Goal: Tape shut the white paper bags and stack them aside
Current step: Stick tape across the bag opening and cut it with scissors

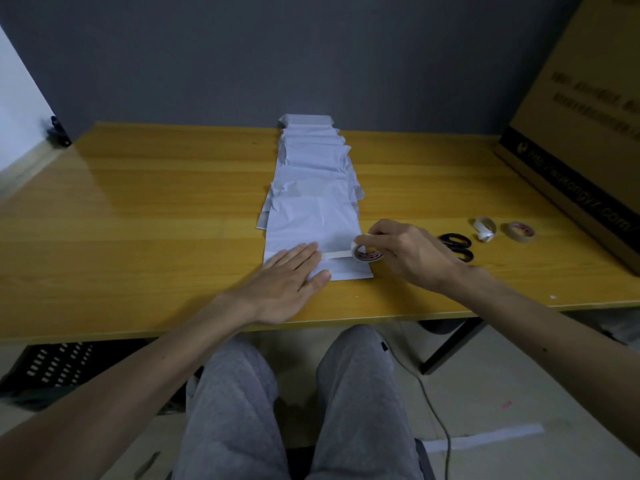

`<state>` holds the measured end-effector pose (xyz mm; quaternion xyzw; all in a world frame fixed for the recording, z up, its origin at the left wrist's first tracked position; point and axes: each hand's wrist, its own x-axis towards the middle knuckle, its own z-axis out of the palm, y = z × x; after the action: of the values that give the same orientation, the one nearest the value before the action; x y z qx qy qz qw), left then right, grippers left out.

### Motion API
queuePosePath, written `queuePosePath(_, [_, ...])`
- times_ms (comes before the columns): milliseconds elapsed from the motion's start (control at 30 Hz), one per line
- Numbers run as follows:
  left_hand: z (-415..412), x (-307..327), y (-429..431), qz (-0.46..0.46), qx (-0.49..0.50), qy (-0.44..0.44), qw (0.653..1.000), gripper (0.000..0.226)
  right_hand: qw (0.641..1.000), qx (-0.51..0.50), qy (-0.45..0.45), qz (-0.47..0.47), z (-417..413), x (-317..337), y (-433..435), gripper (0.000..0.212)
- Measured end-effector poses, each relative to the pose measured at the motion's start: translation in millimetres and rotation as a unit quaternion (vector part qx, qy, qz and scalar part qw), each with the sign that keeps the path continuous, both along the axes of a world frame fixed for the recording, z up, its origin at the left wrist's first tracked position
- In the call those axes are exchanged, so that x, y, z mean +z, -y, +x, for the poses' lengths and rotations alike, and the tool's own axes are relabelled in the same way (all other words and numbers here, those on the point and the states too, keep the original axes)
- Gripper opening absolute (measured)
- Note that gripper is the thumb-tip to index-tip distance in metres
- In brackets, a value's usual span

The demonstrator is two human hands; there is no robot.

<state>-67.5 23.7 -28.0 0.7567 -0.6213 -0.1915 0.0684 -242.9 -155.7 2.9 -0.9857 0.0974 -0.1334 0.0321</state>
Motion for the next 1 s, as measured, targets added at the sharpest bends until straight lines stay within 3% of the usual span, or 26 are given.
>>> queuePosePath(467, [-1.2,5.6,2.8,0.022,-0.004,0.021,1.000,0.084,0.997,0.029,-0.048,-0.045,2.6,7.2,-2.9,0.050])
queuePosePath(767, [-4.0,9.5,5.5,-0.019,-0.027,0.064,0.997,0.074,0.998,0.005,-0.049,-0.039,10.8,9.1,-3.1,0.065])
queuePosePath(900, [-1.6,3.2,4.5,-0.029,-0.024,0.065,0.997,0.074,0.998,-0.001,-0.059,-0.024,13.2,11.9,-2.0,0.034])
queuePosePath(1000, [-0.6,0.4,4.4,-0.027,-0.028,0.079,0.996,0.078,0.999,0.006,-0.048,-0.011,11.7,12.0,-1.5,0.027])
